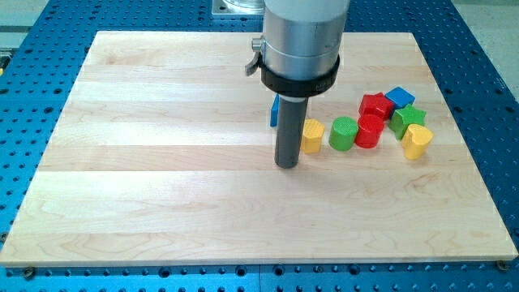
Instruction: Push the triangle to the top left of the hexagon
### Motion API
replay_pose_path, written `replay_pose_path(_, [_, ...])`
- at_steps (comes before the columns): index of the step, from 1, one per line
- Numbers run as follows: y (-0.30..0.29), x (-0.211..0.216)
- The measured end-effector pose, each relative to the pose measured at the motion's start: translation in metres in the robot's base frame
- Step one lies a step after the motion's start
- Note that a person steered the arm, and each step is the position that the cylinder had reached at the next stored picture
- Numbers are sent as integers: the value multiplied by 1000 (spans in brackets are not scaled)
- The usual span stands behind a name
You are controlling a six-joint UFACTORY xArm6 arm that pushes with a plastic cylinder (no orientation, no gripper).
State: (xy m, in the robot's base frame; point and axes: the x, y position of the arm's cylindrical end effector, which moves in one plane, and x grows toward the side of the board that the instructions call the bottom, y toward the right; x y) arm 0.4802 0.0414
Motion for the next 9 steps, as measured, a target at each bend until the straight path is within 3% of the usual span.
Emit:
replay_pose_path(2, [82, -23])
replay_pose_path(3, [-1, 11])
replay_pose_path(4, [-76, -14])
replay_pose_path(5, [-76, -63])
replay_pose_path(8, [56, -94])
replay_pose_path(9, [64, -94])
